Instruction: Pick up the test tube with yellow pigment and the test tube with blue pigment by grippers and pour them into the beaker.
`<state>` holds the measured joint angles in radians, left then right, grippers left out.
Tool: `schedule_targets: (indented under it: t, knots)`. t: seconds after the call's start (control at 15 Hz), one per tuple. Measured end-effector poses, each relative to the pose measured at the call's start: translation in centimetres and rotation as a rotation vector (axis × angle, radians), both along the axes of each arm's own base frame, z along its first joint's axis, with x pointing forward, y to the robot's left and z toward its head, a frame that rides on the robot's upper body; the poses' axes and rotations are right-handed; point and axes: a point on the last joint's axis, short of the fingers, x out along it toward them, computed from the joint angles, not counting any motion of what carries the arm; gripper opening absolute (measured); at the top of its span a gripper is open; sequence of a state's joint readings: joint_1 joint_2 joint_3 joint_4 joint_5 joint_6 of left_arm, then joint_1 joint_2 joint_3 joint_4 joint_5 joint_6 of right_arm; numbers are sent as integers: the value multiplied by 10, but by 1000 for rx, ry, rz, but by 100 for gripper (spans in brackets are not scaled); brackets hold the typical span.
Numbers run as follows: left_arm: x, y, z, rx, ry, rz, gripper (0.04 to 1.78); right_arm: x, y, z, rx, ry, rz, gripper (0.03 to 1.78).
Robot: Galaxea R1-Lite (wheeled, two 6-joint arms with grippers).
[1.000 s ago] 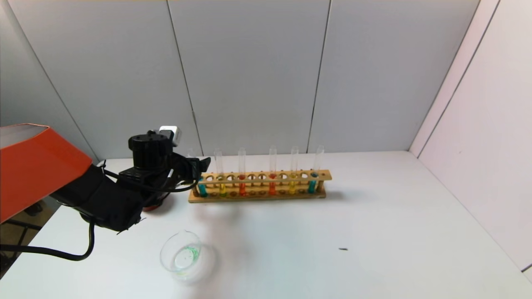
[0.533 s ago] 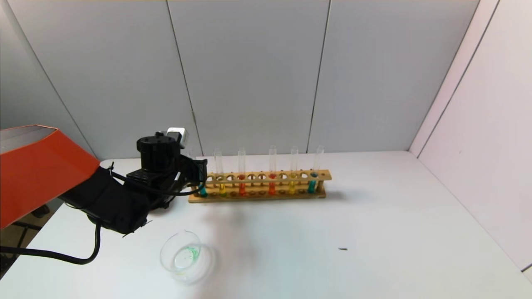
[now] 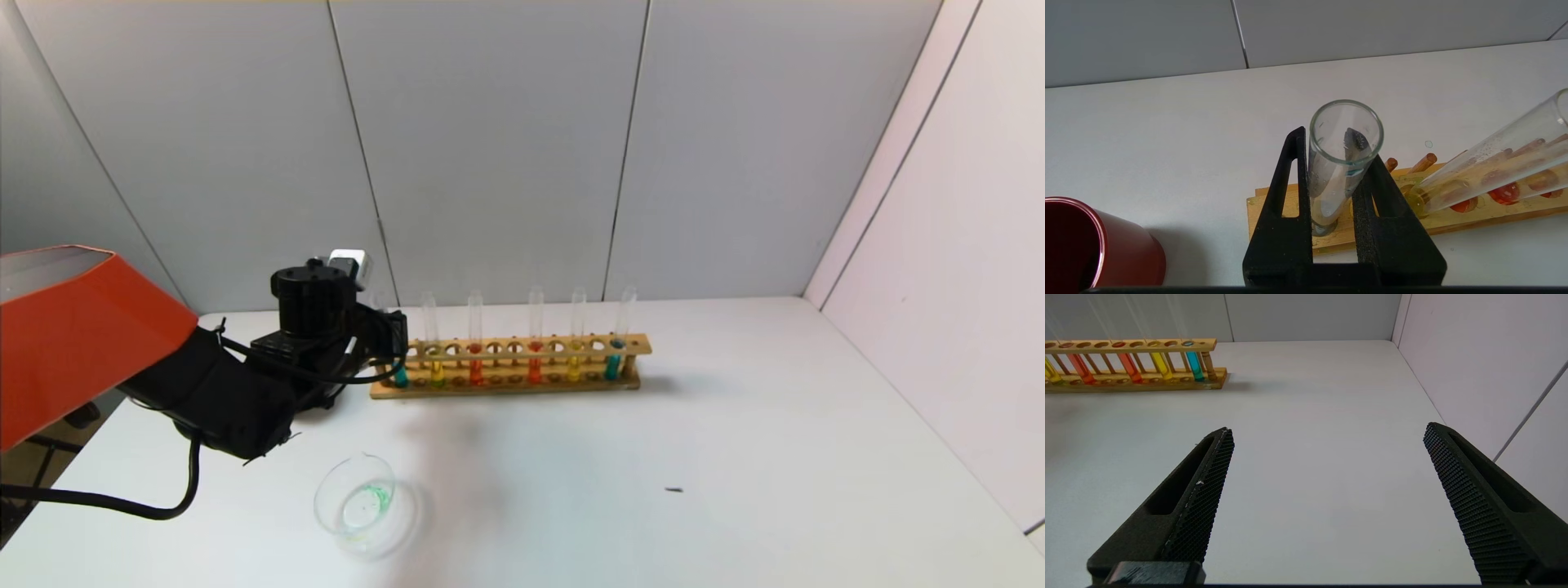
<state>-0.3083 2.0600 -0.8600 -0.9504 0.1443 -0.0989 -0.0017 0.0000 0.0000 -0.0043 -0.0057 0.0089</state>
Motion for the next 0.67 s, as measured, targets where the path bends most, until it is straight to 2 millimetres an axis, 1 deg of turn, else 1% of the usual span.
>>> schedule_targets:
  t: [0.33,0.67]
  knots:
    - [1,-3,9,17,8,14,33,0,0,0,0,0,0,170]
    - [-1,-5,26,29,38,11,33,0,0,0,0,0,0,170]
